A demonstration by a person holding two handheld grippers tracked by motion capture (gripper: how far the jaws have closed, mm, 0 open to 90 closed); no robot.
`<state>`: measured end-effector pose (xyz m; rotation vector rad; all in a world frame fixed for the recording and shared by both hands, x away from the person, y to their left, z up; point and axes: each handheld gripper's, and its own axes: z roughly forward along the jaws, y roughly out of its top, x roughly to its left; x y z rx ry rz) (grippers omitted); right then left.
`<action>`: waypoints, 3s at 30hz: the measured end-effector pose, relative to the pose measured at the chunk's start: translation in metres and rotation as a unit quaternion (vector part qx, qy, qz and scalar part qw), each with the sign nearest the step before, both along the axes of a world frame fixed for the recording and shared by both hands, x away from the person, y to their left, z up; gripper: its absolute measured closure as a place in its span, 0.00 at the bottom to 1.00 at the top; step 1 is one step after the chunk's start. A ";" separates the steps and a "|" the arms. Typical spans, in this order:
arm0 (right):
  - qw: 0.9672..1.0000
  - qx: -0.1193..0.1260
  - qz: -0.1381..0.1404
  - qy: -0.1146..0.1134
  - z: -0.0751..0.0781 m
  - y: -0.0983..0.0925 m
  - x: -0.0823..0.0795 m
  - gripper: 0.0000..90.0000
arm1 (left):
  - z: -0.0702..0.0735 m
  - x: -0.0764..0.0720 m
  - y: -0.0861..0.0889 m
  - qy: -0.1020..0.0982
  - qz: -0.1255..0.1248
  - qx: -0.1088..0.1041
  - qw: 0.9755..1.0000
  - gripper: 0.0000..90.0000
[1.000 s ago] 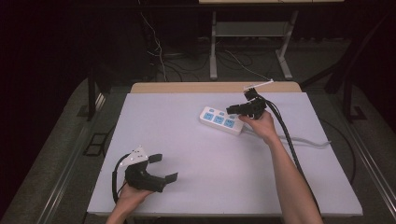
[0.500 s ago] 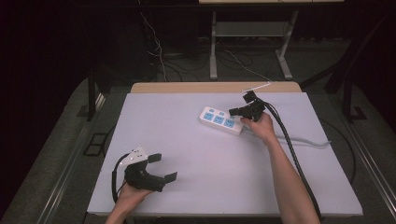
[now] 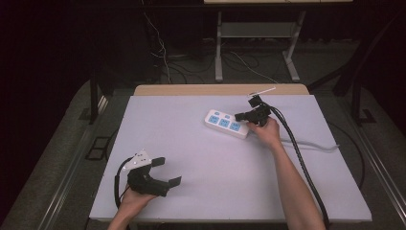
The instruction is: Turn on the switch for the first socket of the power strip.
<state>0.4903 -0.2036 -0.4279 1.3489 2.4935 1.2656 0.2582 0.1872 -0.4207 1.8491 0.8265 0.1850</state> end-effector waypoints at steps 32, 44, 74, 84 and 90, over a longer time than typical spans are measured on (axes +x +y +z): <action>0.998 0.047 -0.012 -0.031 -0.015 -0.010 -0.008 1.00 | -0.003 0.003 -0.002 0.004 0.000 0.009 1.000 0.00; 0.999 0.019 -0.005 -0.046 0.013 -0.021 -0.018 1.00 | -0.002 0.002 -0.003 0.003 -0.002 0.007 1.000 0.00; 0.999 -0.001 -0.005 -0.045 0.070 -0.054 -0.063 0.99 | -0.002 0.001 -0.002 0.006 0.001 0.000 1.000 0.00; 0.999 0.013 -0.014 -0.047 0.083 -0.068 -0.090 0.88 | -0.002 0.002 -0.001 0.007 0.005 -0.004 1.000 0.00; 0.998 0.018 -0.014 -0.050 0.086 -0.069 -0.109 0.74 | -0.002 0.002 -0.001 0.007 0.006 -0.005 1.000 0.00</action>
